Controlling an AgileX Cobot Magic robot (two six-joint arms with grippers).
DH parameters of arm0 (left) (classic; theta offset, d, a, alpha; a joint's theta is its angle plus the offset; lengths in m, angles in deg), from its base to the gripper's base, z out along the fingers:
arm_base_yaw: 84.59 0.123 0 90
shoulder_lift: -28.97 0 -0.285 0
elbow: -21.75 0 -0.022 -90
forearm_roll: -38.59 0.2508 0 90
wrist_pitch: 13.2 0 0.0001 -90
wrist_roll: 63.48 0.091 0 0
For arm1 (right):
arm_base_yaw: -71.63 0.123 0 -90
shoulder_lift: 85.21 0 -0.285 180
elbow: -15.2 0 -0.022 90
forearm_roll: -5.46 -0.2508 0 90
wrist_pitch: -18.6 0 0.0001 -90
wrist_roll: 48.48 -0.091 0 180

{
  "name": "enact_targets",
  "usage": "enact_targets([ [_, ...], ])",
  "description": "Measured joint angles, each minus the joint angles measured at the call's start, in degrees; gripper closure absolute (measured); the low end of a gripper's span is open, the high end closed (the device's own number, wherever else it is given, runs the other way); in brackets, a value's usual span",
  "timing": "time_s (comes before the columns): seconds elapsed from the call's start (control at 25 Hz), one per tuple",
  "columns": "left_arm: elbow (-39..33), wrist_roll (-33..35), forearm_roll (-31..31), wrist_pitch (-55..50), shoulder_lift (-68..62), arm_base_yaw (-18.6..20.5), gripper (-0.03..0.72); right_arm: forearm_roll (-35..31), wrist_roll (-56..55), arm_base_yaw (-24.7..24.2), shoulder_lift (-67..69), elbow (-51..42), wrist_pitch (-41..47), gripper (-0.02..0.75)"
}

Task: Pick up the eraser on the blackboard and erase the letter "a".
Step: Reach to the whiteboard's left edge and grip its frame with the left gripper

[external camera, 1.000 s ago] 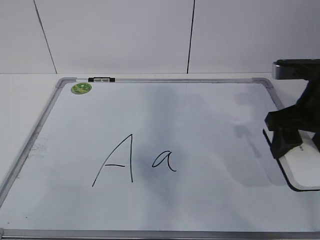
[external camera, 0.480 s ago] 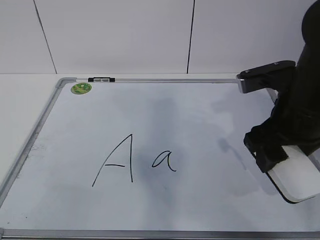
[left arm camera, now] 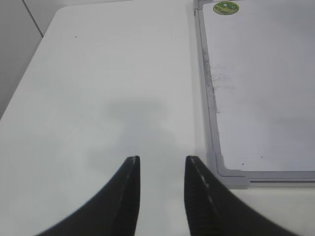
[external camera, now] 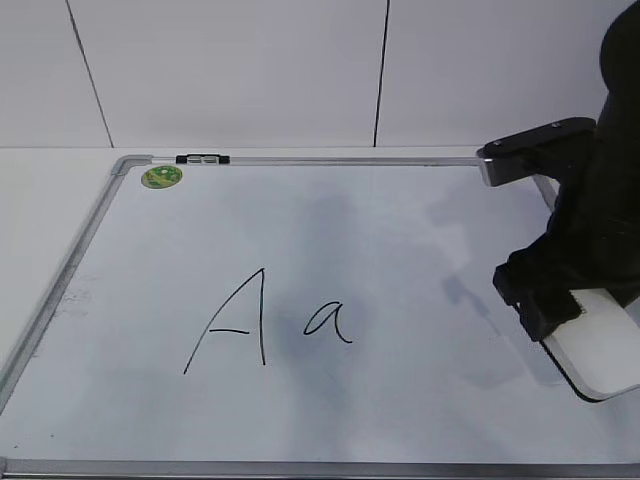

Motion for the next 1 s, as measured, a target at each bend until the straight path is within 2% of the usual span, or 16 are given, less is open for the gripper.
enact_targets([
  [0.24, 0.13, 0.00, -3.54, 0.10, -2.85, 0.00, 0.453, -0.11, -0.21, 0.00, 0.00, 0.00, -2.14, 0.208],
  [0.44, 2.58, 0.00, -7.69, 2.40, -16.11, 0.00, 0.453, -0.84, -0.31, 0.00, 0.00, 0.00, -2.61, 0.208],
  [0.76, 13.27, 0.00, -17.67, 4.68, -42.98, 0.00, 0.453, -1.39, -0.31, 0.00, 0.00, 0.00, -2.61, 0.208],
  [1.0, 23.17, 0.76, -19.29, 4.81, -60.76, 0.00, 0.453, -1.98, -0.31, 0.00, 0.00, 0.00, -2.61, 0.209],
])
